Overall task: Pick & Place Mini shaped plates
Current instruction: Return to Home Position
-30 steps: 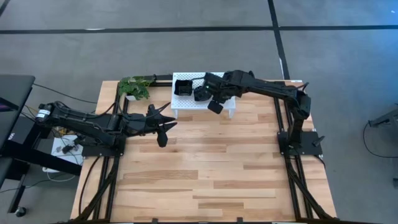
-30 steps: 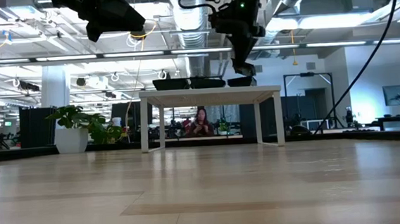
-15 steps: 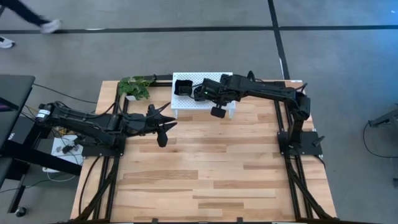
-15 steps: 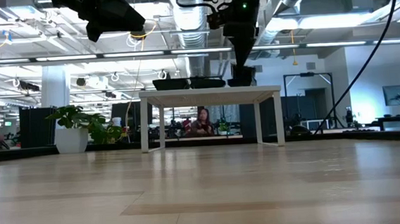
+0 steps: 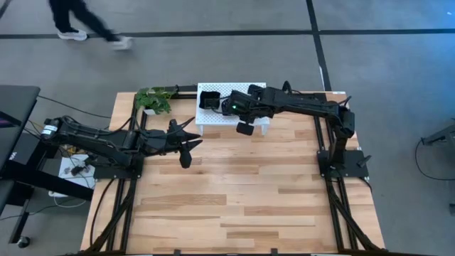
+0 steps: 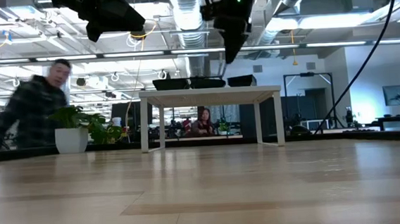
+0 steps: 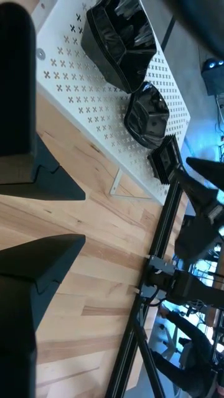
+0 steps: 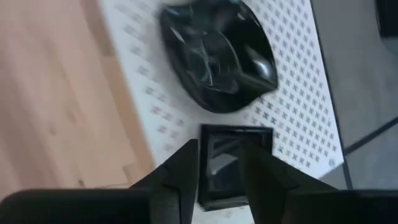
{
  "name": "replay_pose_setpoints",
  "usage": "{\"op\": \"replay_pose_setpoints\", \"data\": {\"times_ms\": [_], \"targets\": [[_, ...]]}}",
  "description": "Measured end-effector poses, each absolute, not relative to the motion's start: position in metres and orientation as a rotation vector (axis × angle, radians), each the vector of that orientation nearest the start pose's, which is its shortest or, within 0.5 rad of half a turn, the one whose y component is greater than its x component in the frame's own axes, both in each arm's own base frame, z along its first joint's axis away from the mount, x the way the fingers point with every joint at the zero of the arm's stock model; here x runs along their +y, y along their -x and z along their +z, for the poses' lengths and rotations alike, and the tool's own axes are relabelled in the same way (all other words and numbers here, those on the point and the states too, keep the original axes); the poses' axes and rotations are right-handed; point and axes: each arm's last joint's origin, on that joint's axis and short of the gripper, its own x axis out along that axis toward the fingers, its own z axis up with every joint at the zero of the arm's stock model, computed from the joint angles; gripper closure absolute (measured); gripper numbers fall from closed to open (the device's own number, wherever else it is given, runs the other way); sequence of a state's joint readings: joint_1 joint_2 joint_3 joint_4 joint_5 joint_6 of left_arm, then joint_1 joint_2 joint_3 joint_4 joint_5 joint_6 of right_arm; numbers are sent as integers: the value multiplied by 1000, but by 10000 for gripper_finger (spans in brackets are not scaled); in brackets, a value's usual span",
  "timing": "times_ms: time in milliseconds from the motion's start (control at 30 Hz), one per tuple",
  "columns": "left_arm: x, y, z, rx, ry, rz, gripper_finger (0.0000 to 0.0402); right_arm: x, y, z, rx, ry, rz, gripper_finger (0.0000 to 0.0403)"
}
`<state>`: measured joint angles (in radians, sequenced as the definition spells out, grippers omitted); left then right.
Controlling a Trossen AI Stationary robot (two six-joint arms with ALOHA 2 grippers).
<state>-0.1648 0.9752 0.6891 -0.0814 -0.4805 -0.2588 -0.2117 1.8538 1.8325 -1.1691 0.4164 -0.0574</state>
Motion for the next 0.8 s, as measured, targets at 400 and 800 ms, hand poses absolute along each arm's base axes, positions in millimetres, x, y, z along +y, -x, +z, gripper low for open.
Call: {"op": "replay_pose_setpoints", "data": {"times_ms": [400, 800], "targets": [[-24, -189, 297, 219, 60, 299, 302, -23, -318, 389, 1051, 298, -354, 295], [-24, -120, 262, 37, -21, 185, 302, -13, -226, 314, 646, 228, -257, 295]]}}
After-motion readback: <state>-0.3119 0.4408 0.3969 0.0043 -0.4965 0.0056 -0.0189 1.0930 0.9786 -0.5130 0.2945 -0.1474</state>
